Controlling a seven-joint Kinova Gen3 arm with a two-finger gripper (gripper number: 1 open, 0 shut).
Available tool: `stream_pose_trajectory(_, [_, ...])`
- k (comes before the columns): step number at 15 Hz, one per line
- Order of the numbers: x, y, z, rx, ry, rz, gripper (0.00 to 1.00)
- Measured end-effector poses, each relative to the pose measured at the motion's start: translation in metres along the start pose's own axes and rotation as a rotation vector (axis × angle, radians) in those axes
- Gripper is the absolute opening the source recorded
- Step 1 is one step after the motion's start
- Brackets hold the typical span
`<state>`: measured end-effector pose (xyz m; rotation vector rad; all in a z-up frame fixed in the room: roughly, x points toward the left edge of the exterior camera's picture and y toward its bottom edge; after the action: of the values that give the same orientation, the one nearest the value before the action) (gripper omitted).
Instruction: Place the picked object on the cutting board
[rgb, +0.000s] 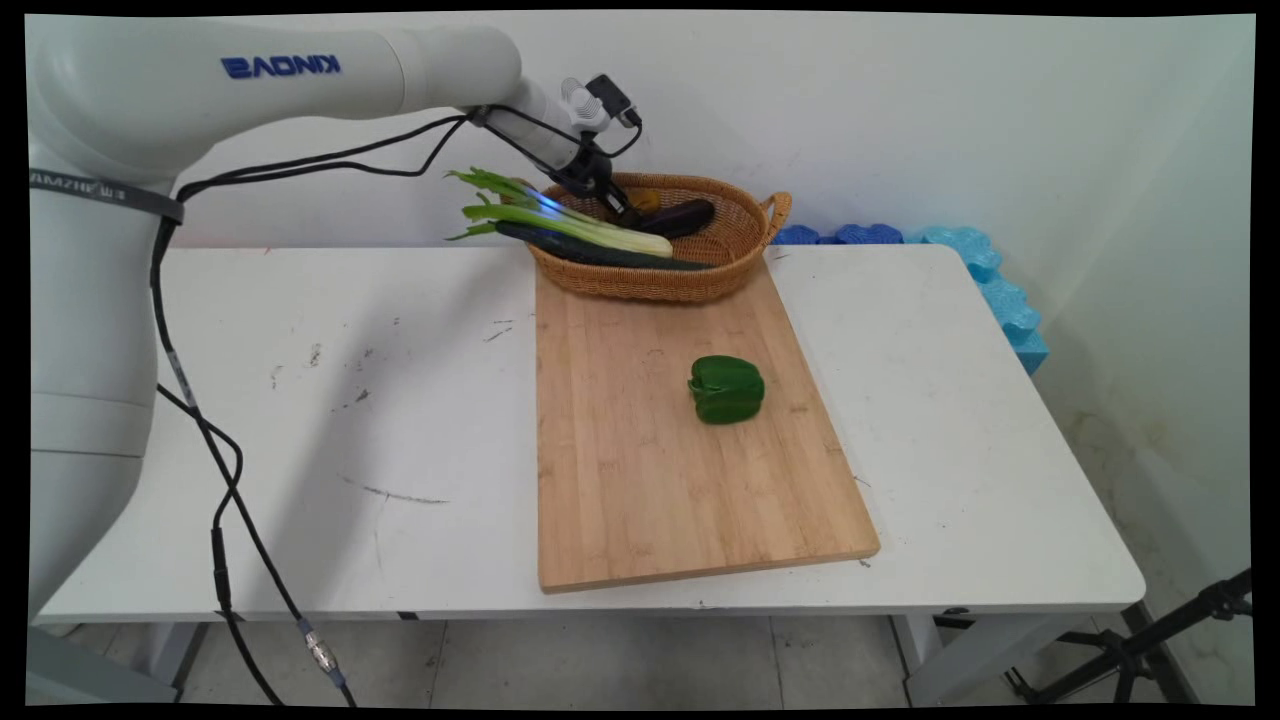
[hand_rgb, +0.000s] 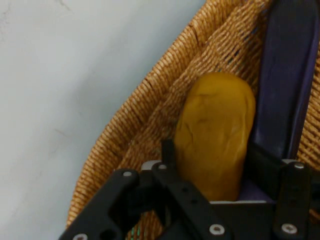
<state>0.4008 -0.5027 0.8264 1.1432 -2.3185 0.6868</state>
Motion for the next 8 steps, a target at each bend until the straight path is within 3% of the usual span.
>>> stream_pose_trajectory(8, [0.009, 0.006, -0.036, 0.003, 0.043, 0.043, 0.0])
